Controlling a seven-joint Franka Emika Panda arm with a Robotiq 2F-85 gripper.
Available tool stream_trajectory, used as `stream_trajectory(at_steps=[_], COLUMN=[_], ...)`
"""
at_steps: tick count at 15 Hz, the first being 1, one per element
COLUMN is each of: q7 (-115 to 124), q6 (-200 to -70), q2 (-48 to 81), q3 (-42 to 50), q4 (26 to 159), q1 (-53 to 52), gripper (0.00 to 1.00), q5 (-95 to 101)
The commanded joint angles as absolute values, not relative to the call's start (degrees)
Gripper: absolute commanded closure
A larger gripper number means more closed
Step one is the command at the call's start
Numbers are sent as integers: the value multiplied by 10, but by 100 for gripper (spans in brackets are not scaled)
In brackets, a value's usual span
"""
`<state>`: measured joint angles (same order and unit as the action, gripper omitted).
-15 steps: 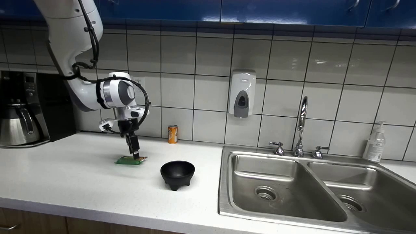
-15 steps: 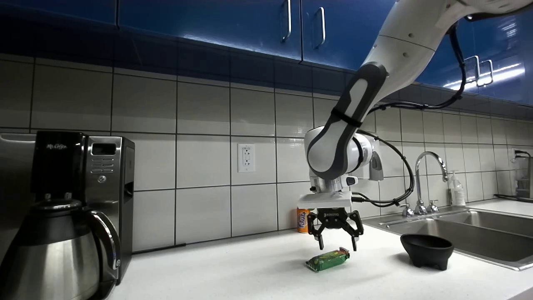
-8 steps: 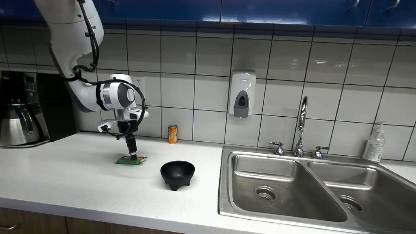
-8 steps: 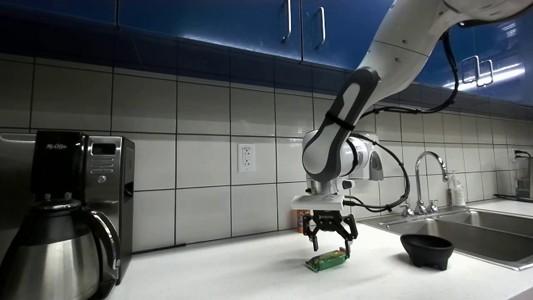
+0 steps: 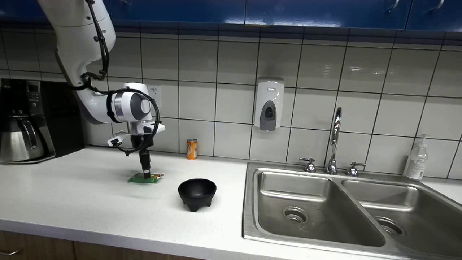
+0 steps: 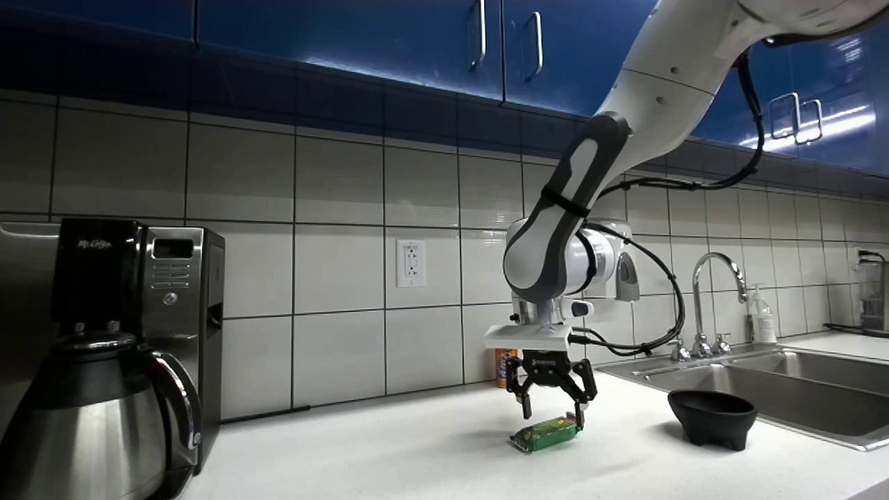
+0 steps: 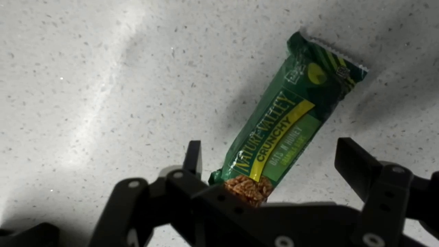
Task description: Put the chocolate bar inside the black bowl
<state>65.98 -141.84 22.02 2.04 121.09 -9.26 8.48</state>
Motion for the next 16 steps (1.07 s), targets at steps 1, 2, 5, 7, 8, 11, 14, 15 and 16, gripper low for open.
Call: stream_trajectory(at_steps=[1,2,5,7,8,11,14,15,16], q7=[657,657,658,658,658,662,655,657,657], q6=[-1418,-1418,-1418,-1418,-1418,-1423,-1434,-1438,-1444], q2=[220,220,220,220,220,222,229,233,237], q3=[26,26,26,27,27,28,25,25,25], q4=[1210,1210,1210,1210,1210,1210,1207,1205,1204], q1=[-99,-99,-99,-99,-99,-100,-96,-96,-97], gripper=[0,0,0,0,0,0,0,0,0], q5=[81,81,81,81,81,81,73,73,72])
